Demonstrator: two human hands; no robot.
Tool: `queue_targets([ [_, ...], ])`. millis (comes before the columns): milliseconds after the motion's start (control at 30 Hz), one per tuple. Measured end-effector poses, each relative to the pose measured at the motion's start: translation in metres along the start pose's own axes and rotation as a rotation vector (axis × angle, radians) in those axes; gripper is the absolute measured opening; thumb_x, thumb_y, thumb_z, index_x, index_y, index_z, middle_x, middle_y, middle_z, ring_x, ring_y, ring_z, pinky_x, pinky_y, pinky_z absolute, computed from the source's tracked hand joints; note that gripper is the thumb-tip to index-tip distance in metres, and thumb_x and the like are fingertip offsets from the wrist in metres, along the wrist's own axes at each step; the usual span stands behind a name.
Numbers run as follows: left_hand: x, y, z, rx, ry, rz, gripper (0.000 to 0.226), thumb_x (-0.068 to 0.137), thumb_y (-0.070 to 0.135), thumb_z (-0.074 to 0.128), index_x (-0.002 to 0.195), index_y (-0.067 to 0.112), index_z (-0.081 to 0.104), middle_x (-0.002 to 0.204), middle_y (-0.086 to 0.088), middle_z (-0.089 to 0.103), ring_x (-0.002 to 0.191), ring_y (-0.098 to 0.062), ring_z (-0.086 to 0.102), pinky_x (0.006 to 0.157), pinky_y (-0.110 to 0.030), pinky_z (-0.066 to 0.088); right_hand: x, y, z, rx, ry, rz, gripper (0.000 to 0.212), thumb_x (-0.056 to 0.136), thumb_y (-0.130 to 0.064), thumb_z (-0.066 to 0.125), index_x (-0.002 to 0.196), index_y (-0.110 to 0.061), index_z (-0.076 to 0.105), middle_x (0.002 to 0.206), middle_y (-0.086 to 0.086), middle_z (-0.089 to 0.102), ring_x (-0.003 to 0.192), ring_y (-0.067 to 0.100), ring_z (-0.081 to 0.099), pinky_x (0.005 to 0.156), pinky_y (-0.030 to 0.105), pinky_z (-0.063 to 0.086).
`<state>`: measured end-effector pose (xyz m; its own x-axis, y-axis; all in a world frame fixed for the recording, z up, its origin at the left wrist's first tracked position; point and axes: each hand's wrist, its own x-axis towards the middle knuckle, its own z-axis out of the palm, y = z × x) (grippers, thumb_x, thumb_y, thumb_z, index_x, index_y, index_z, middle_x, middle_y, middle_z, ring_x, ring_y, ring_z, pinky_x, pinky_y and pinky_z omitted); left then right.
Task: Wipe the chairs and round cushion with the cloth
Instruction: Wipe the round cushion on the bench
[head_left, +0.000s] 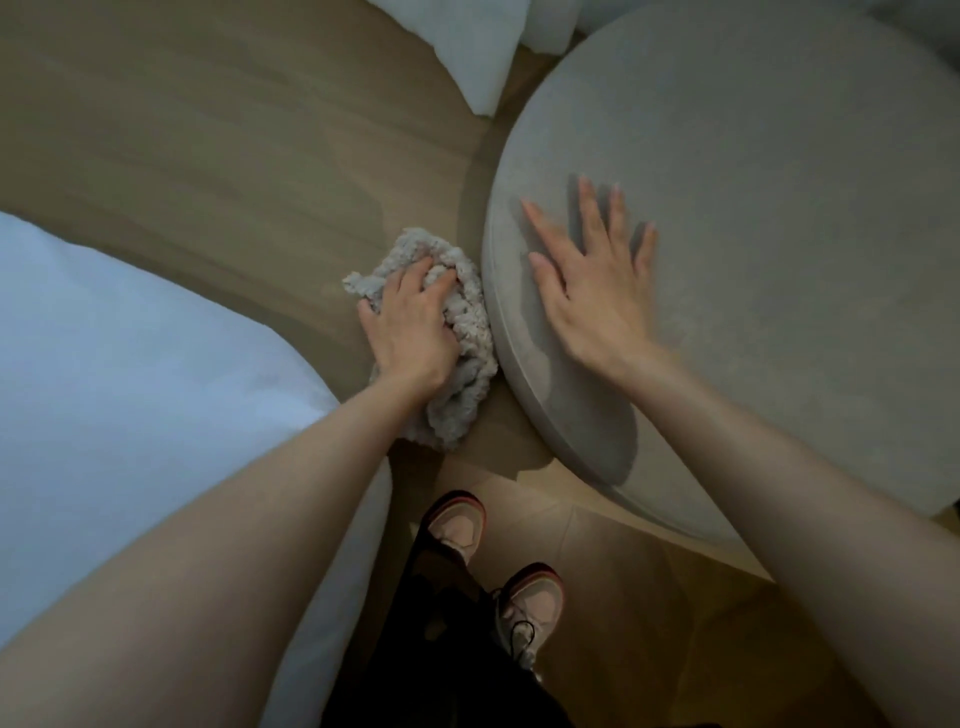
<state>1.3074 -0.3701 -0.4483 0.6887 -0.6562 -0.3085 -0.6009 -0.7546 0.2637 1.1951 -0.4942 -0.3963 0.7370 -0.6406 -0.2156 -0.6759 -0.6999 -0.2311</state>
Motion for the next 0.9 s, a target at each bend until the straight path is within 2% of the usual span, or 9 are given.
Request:
queue_targets([
  [100, 0.022, -0.002, -0.002, 0.034, -0.122, 0.067, 0.072, 0.089, 0.011, 0.050, 0.150, 0.033, 0.019, 0.161, 0.010, 0.001, 0.148, -0.019, 0.001, 0.112, -0.059, 0.011, 0.006, 0.004, 0.007, -0.051, 0.067, 0.050, 0.050, 0.102, -0.048, 0.020, 0.151, -0.044, 0.011, 0.163, 0.000, -0.004, 0.149, 0.025, -0.011, 0.118, 0.052, -0.009],
  [200, 0.038, -0.004, -0.004, 0.041, -0.189, 0.113, 0.074, 0.090, 0.010, 0.047, 0.151, 0.034, 0.012, 0.160, 0.011, -0.006, 0.148, -0.018, -0.006, 0.112, -0.063, 0.007, 0.005, 0.002, 0.016, -0.081, 0.145, 0.052, 0.051, 0.100, -0.052, 0.020, 0.150, -0.045, 0.013, 0.163, 0.000, 0.000, 0.149, 0.026, -0.005, 0.119, 0.051, -0.005],
  [333, 0.036, -0.011, -0.003, 0.171, -0.068, 0.173, 0.070, 0.090, 0.025, 0.049, 0.151, 0.034, 0.015, 0.161, 0.006, 0.001, 0.148, -0.019, 0.001, 0.106, -0.066, -0.013, 0.008, 0.004, 0.023, -0.082, 0.202, 0.033, 0.051, 0.100, -0.051, 0.024, 0.150, -0.044, 0.019, 0.162, 0.001, 0.008, 0.149, 0.027, 0.002, 0.119, 0.051, 0.000],
  [400, 0.024, -0.012, 0.000, 0.135, -0.032, 0.140, 0.072, 0.087, 0.032, 0.052, 0.150, 0.034, 0.017, 0.161, 0.005, 0.003, 0.148, -0.021, 0.003, 0.106, -0.063, -0.018, 0.008, 0.005, 0.024, -0.079, 0.225, 0.033, 0.050, 0.100, -0.050, 0.025, 0.149, -0.044, 0.021, 0.162, 0.001, 0.010, 0.149, 0.026, 0.003, 0.119, 0.051, 0.001],
  [600, -0.040, -0.008, 0.014, -0.021, -0.123, 0.030, 0.081, 0.080, 0.034, 0.065, 0.149, 0.030, 0.021, 0.160, 0.002, 0.005, 0.147, -0.024, 0.002, 0.115, -0.055, 0.005, 0.004, 0.003, 0.017, 0.068, 0.283, 0.033, 0.043, 0.099, -0.044, 0.038, 0.142, -0.038, 0.044, 0.158, 0.001, 0.027, 0.148, 0.024, 0.017, 0.121, 0.045, 0.006],
  [700, -0.078, 0.002, 0.028, -0.103, -0.099, -0.008, 0.072, 0.075, 0.029, 0.069, 0.139, 0.028, 0.036, 0.155, -0.001, 0.018, 0.143, -0.023, 0.013, 0.111, -0.054, 0.019, -0.009, 0.009, 0.008, 0.301, 0.273, 0.005, 0.035, 0.098, -0.028, 0.049, 0.132, -0.027, 0.058, 0.150, 0.002, 0.040, 0.143, 0.021, 0.029, 0.120, 0.036, 0.013],
  [767, -0.099, 0.010, 0.038, -0.157, -0.075, -0.023, 0.065, 0.072, 0.025, 0.070, 0.131, 0.025, 0.043, 0.149, -0.002, 0.026, 0.138, -0.024, 0.021, 0.107, -0.050, 0.027, -0.037, 0.024, 0.004, 0.379, 0.250, -0.014, 0.033, 0.098, -0.018, 0.051, 0.129, -0.020, 0.061, 0.146, 0.002, 0.046, 0.141, 0.019, 0.034, 0.119, 0.025, 0.015],
  [833, -0.116, 0.019, 0.050, -0.199, -0.049, -0.075, 0.062, 0.072, 0.021, 0.070, 0.129, 0.022, 0.045, 0.144, -0.004, 0.030, 0.134, -0.025, 0.025, 0.105, -0.051, 0.026, -0.078, 0.043, 0.005, 0.360, 0.241, 0.003, 0.033, 0.098, -0.015, 0.051, 0.130, -0.018, 0.060, 0.146, 0.002, 0.046, 0.140, 0.018, 0.033, 0.116, 0.015, 0.011],
  [900, -0.127, 0.033, 0.060, -0.262, -0.033, -0.179, 0.060, 0.072, 0.018, 0.071, 0.126, 0.020, 0.046, 0.140, -0.005, 0.032, 0.132, -0.028, 0.025, 0.105, -0.056, 0.022, -0.123, 0.065, 0.008, 0.342, 0.250, 0.078, 0.035, 0.098, -0.015, 0.051, 0.132, -0.020, 0.057, 0.148, 0.001, 0.043, 0.141, 0.016, 0.030, 0.117, 0.020, 0.011],
])
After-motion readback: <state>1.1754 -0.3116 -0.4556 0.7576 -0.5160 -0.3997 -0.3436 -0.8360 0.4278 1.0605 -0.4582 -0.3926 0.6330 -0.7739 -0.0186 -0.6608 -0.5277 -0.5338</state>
